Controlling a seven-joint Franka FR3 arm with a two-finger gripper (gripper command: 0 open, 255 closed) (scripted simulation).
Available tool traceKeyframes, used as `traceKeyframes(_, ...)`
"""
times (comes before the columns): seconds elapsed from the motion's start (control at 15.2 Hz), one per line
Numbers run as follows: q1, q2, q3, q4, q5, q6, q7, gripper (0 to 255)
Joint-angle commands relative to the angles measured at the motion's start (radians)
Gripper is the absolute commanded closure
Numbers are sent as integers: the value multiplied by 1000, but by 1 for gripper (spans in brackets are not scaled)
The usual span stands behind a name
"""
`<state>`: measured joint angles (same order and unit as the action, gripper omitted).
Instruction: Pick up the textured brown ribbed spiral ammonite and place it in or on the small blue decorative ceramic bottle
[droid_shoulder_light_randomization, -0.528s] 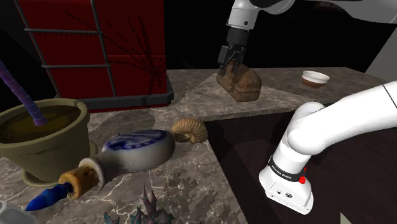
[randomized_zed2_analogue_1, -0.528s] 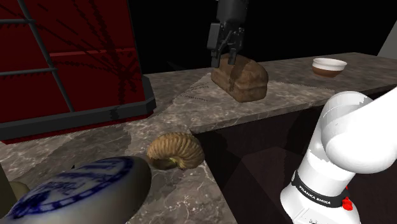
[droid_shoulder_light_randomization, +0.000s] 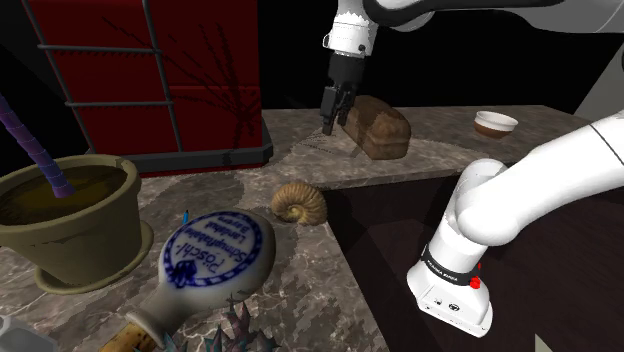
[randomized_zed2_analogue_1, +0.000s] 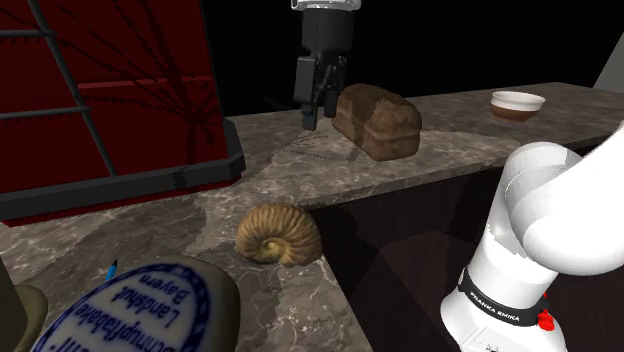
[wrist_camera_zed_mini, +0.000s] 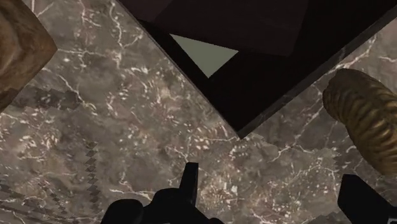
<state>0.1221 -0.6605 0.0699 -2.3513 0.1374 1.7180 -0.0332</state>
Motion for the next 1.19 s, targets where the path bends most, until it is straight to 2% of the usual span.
traceKeyframes(0.0, 36, 18, 34, -2, 6, 26, -24, 0)
traceKeyframes(0.79, 230, 159, 238, -1, 12, 185, -156, 0)
traceKeyframes(1.12, 237, 174, 251, -46, 14, 246, -160, 0)
